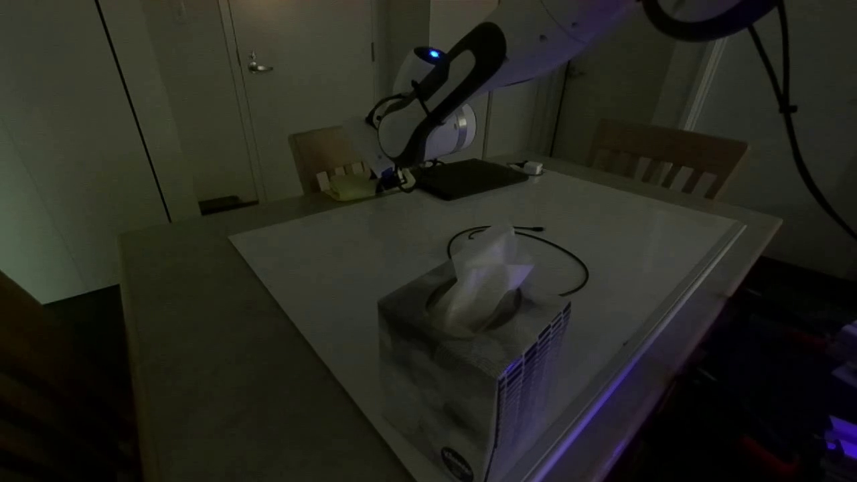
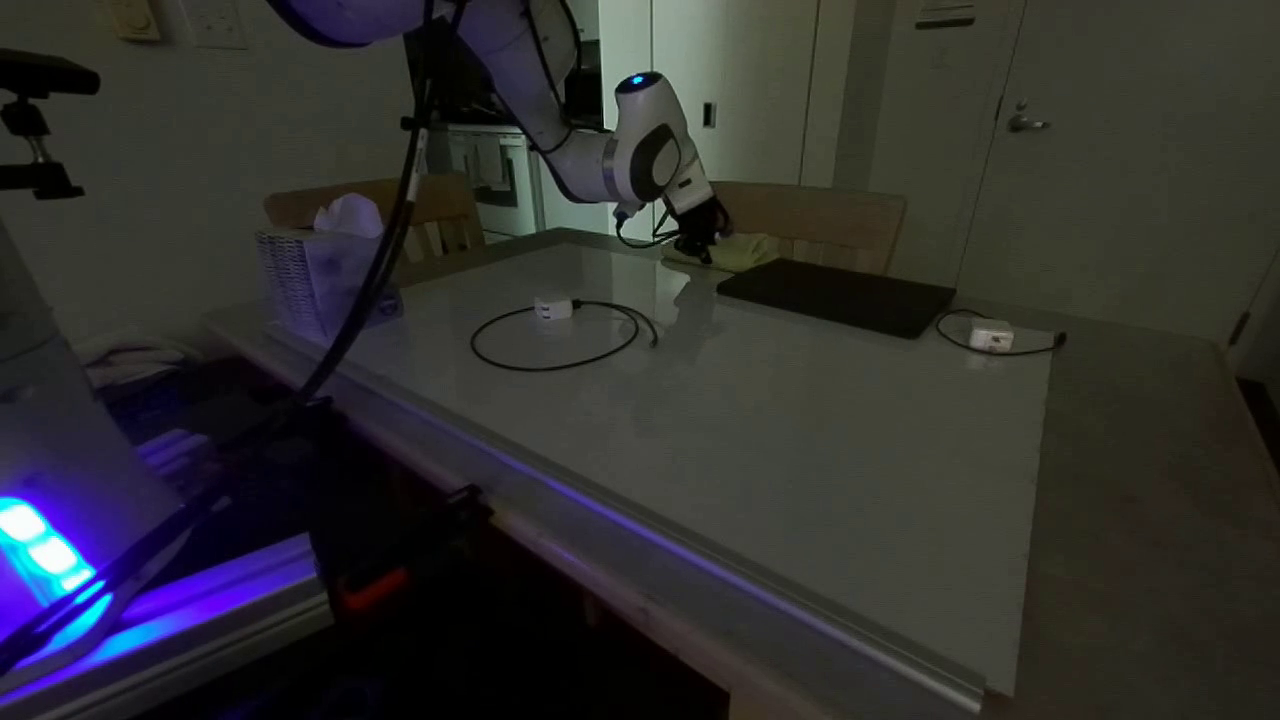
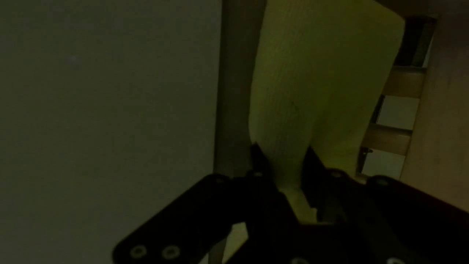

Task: Pick up the yellow cloth from the table and move it to the right.

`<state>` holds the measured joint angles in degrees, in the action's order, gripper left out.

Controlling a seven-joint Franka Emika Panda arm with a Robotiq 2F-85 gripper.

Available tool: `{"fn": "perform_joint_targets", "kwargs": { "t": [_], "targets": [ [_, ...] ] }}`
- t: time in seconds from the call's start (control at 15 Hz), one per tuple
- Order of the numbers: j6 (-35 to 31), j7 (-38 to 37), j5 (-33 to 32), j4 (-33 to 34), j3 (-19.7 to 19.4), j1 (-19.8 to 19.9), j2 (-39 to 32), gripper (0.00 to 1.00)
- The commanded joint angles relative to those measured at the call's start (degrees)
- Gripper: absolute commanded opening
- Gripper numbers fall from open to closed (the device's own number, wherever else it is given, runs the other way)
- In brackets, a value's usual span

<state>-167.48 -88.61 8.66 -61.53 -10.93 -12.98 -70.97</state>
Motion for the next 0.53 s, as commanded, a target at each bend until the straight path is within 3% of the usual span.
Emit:
{"fn": "perform_joint_targets", "kwargs": {
  "t": [0.0,0.47],
  "targets": [
    [1.24,1.10,0.34,1.39,1.02,0.59,-0.45,0.00],
    [3.58,0.95,-0.06,-0.49,0.54,-0.80,1.99,0.03]
  ]
}}
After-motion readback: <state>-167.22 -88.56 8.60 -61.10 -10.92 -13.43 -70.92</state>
